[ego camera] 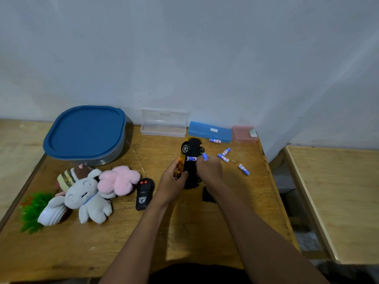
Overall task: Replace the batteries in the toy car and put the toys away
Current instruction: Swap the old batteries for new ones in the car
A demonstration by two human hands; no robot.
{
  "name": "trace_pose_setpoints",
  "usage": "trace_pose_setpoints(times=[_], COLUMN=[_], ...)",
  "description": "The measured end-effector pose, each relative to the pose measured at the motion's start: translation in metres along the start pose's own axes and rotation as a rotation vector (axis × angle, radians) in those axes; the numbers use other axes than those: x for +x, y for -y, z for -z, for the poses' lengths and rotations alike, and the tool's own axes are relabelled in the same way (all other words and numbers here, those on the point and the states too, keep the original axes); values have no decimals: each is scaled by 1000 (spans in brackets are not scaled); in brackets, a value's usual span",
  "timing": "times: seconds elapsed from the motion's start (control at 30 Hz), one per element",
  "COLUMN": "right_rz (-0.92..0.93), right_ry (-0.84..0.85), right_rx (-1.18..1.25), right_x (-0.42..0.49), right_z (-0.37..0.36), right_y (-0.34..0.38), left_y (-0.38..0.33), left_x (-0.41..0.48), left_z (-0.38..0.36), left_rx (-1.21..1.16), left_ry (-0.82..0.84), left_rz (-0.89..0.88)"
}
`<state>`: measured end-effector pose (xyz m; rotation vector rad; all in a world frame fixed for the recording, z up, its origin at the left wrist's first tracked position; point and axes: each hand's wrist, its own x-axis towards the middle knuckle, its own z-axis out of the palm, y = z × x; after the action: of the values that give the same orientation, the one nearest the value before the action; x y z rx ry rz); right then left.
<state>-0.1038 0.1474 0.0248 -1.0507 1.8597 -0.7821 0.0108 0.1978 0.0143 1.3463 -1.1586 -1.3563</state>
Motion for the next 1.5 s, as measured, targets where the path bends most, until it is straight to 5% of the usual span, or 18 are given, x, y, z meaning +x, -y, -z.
trace_pose_setpoints(times=[0.73, 1.0, 1.1, 1.27, 1.5], right_rz=[-62, 232, 148, -163, -271], right_ry=[125, 197, 290, 457, 386], right_rx=[160, -18, 149, 811, 1034], right_x=[-7, -8, -9, -9, -1], right_z=[8, 22, 33, 53, 74], right_y=[7, -7, -15, -20, -41], left_y=[-1, -3, -6, -5, -7], left_x=[-6, 3, 6, 11, 18], left_z=[-5, 5, 6, 9, 3], left_rx=[4, 1, -25, -63, -70], left_ry=[-8, -1, 19, 4, 34], left_rz=[3, 129, 171, 262, 291])
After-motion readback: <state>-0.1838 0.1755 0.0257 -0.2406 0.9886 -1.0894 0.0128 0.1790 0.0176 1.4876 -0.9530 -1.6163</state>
